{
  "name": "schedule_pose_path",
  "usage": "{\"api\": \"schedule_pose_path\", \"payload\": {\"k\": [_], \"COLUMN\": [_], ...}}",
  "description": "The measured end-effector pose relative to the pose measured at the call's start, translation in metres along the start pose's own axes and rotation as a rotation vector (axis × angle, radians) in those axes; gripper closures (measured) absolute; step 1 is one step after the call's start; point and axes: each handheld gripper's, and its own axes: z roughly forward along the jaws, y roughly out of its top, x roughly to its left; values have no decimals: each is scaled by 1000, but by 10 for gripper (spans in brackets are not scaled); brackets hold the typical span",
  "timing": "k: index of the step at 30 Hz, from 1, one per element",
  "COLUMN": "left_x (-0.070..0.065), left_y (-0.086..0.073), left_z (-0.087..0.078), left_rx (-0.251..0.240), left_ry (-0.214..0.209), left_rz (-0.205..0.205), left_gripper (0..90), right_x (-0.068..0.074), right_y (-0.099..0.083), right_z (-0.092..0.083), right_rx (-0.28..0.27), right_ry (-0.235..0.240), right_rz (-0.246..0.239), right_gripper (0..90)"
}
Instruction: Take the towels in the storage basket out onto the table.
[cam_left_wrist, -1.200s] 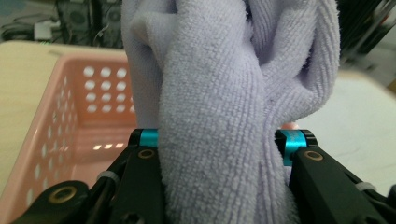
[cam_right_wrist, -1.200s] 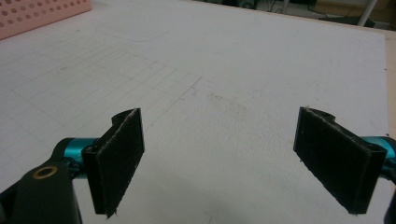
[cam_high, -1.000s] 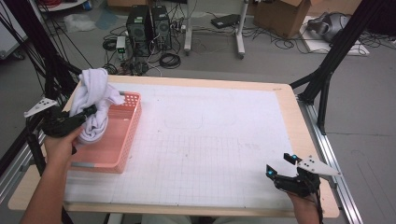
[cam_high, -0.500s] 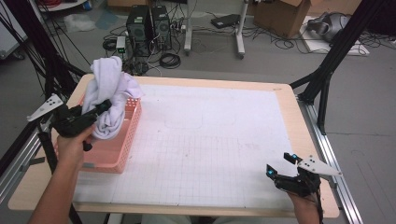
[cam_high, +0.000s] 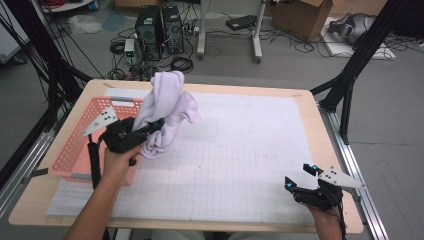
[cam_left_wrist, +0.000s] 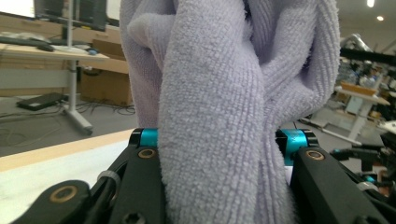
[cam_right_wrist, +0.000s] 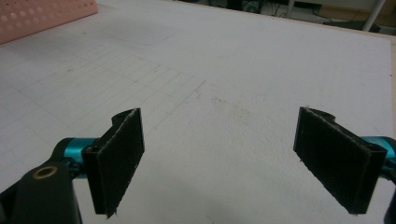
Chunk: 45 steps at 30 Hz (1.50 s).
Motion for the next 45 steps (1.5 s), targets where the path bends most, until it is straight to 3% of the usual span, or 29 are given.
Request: {"api": "schedule_pose_path", "payload": {"k": [6, 10, 12, 21, 24, 31, 34, 37, 40, 45], "left_x": [-17, -20, -22, -30, -32, -35, -34, -31, -29, -34], "left_y": [-19, -28, -32, -61, -68, -85, -86, -84, -78, -67], "left_z": [26, 39, 46, 79, 84, 99, 100, 98, 90, 67], "left_rx": [54, 97, 108, 251, 278, 402, 419, 421, 381, 297], "left_ry": [-34, -54, -54, -56, -49, -20, -2, 24, 44, 59], "left_rz": [40, 24, 10, 23, 32, 43, 28, -4, -44, -30], "left_gripper": [646, 649, 648, 646, 643, 604, 546, 430, 313, 283], "right_x": [-1, 1, 0, 0, -1, -1, -1, -1, -1, -1], "right_y": [0, 0, 0, 0, 0, -1, -1, -1, -1, -1], "right_z": [0, 1, 2, 1, 1, 2, 2, 1, 1, 2], "right_rx": [-1, 7, 9, 15, 15, 17, 18, 15, 13, 16], "right_ry": [0, 4, 3, -1, 1, 3, 2, 3, 2, 3], "right_rz": [5, -6, -9, -3, -6, -4, -5, -2, 0, 3], "right_gripper": [149, 149, 149, 150, 149, 149, 150, 150, 150, 150]}}
